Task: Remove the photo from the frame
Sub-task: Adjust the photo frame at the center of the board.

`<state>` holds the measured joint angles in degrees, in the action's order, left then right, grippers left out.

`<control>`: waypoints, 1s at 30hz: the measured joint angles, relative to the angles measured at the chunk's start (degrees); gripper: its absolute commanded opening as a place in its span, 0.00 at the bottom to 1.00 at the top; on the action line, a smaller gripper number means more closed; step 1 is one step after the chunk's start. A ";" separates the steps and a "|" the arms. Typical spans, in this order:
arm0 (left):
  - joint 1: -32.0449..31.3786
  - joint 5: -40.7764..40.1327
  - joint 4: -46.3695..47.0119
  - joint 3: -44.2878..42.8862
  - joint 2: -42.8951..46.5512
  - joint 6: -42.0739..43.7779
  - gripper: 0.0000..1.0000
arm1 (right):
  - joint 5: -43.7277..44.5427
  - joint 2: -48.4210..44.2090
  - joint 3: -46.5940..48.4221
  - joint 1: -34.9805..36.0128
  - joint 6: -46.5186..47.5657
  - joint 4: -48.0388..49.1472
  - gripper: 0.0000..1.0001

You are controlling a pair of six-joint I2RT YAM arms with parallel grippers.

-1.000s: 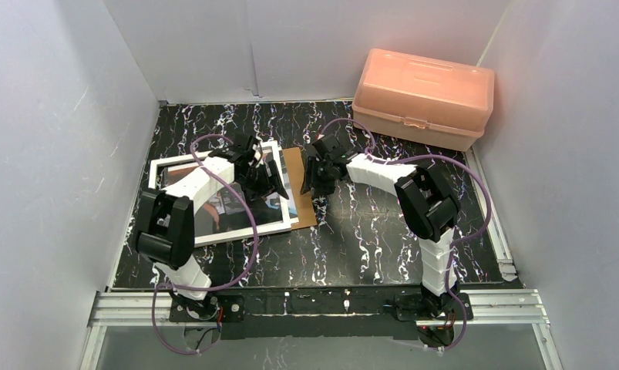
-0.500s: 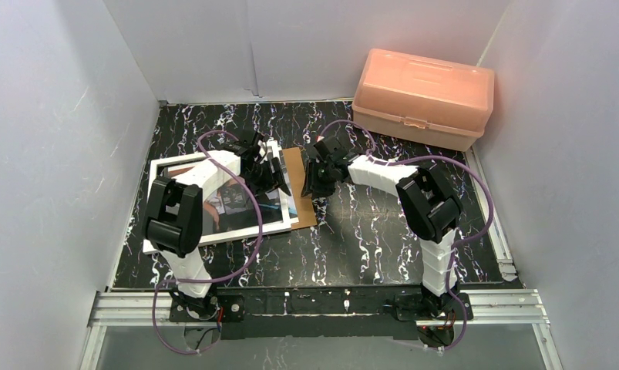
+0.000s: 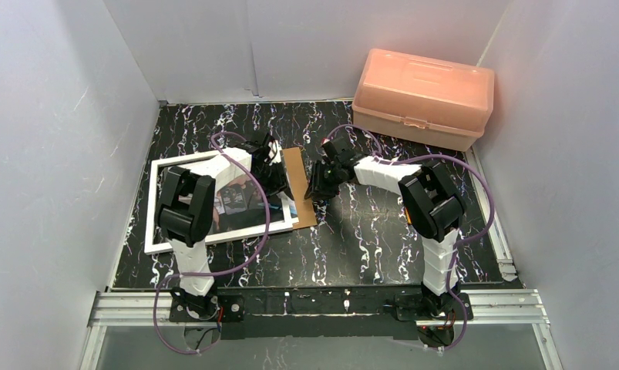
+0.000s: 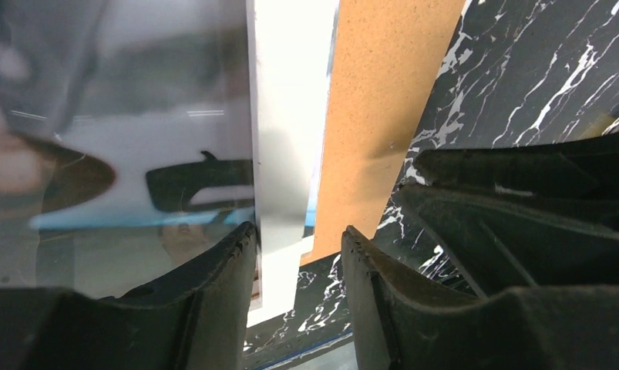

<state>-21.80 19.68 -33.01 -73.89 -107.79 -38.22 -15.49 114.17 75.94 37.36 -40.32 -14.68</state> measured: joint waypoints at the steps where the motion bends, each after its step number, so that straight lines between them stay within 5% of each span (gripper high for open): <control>1: -0.07 0.09 0.02 -0.13 -0.28 -0.17 0.39 | -0.74 0.00 -0.13 0.00 -0.15 0.52 0.40; 14: -2.38 0.98 0.11 -3.04 -4.83 -1.88 0.38 | -6.14 0.35 -3.28 -1.75 -2.45 4.90 0.42; 20: -3.52 2.51 0.83 -4.52 -5.40 -2.82 0.72 | -6.01 0.04 -4.11 -2.64 -2.19 5.49 0.46; 27: -3.82 1.20 -0.63 -5.14 -4.24 -2.19 0.86 | -4.63 -0.98 -4.61 -4.33 -1.27 4.42 0.57; 30: -3.67 -0.61 -3.17 -5.14 -1.88 -1.11 0.90 | -4.17 -1.44 -4.61 -4.39 -0.50 4.17 0.70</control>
<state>-25.47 19.07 -36.18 -79.02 -109.67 -39.33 -19.66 112.73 71.33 32.97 -40.82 -10.50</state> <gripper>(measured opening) 0.866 0.582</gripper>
